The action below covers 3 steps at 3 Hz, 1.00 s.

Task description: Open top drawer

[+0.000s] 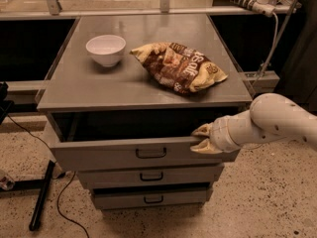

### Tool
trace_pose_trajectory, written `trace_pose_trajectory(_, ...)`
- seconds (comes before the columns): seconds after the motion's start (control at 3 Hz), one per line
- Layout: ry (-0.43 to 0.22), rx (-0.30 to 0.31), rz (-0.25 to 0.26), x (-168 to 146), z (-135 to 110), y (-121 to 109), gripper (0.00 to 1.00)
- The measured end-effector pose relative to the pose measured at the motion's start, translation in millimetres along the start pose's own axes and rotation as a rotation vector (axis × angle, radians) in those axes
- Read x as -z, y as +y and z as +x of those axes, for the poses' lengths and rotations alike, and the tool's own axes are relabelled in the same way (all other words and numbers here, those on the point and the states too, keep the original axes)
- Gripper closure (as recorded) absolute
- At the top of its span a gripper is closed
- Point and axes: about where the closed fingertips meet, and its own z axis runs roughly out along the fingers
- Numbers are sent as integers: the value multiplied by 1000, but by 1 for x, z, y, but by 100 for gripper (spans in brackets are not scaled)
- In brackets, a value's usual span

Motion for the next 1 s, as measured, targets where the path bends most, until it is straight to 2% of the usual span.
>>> trace_pose_trajectory(0.67, 0, 0, 0, 3, -2, -1, 35)
trace_pose_trajectory(1.0, -6, -47, 4, 9, 14, 15, 13)
